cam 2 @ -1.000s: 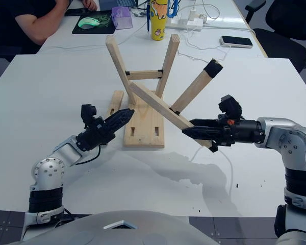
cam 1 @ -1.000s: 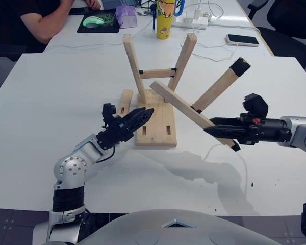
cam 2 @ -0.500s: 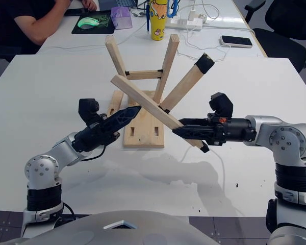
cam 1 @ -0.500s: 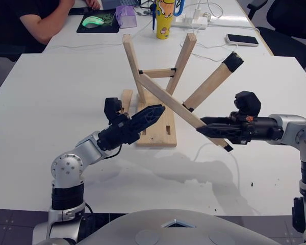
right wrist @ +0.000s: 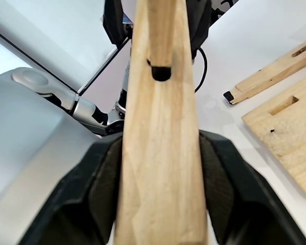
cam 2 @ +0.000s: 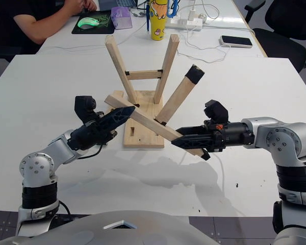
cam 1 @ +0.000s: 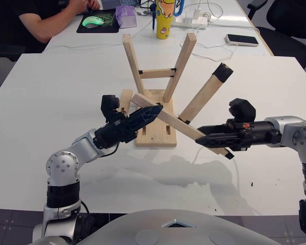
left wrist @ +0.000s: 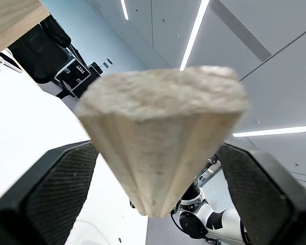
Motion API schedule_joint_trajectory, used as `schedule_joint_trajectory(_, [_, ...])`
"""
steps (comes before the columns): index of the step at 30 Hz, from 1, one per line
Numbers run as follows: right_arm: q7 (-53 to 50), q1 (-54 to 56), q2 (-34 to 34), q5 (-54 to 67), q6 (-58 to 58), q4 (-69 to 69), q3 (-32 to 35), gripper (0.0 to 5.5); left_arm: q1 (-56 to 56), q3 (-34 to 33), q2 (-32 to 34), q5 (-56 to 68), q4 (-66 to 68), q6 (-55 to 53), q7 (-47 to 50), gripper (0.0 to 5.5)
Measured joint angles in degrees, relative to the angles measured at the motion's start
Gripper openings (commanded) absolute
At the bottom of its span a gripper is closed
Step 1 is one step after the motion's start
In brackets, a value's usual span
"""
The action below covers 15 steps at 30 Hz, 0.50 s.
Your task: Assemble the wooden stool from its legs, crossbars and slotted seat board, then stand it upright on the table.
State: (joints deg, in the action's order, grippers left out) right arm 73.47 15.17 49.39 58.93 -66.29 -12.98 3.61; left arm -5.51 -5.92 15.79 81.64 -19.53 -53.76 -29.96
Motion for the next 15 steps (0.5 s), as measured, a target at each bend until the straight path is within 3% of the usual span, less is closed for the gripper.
schedule_joint_trajectory(11, [1.4,-0.1,0.9,-0.1,0.5,-0.4,-1.0,2.05,0.0,0.7,2.0,0.8,-1.1,-0.7,-0.3,2.26])
schedule_joint_trajectory(15, [1.6,-0.1,0.9,0.0,0.5,-0.4,-1.4,2.05,0.1,1.0,2.7,0.6,-1.2,-0.7,-0.3,2.1])
